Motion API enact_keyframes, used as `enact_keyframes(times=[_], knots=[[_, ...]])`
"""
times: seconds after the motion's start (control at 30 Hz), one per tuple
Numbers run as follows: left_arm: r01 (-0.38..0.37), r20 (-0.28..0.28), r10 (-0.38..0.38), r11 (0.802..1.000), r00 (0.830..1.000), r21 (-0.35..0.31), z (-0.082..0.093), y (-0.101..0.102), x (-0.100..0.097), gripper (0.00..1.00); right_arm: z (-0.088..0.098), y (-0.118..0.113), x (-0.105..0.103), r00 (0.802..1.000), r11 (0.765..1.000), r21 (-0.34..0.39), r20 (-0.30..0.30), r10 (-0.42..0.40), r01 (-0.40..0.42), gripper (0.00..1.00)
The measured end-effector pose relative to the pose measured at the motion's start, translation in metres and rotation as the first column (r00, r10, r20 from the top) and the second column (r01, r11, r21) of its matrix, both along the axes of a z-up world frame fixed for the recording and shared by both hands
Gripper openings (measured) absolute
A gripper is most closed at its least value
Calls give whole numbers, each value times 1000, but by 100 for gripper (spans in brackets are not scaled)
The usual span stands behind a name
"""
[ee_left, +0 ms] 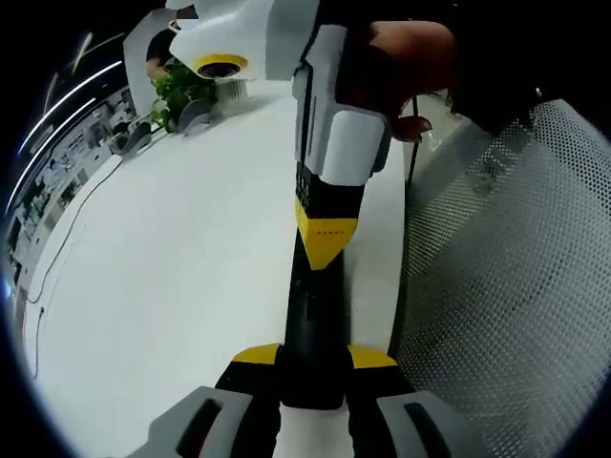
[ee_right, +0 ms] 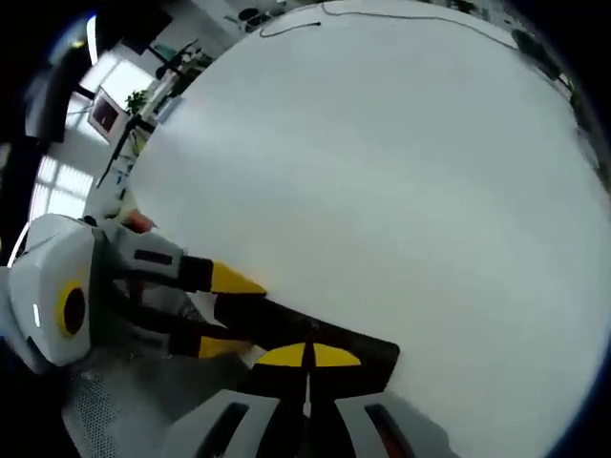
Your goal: Press the specified remote control buttons in sequence, fully releasing each button before pressing the next.
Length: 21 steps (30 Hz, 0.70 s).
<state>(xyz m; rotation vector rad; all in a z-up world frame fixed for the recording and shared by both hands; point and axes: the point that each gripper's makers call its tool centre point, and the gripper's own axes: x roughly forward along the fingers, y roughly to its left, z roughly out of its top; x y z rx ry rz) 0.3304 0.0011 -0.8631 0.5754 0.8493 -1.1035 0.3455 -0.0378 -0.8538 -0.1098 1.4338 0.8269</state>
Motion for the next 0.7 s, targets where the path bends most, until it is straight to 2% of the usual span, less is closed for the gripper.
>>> enact_keyframes(times=[0.7], knots=[[-12,0,12,1000,1000,-15,0,-1,0,25,-1,0,0,998,999,-7,30,51,-51,0]])
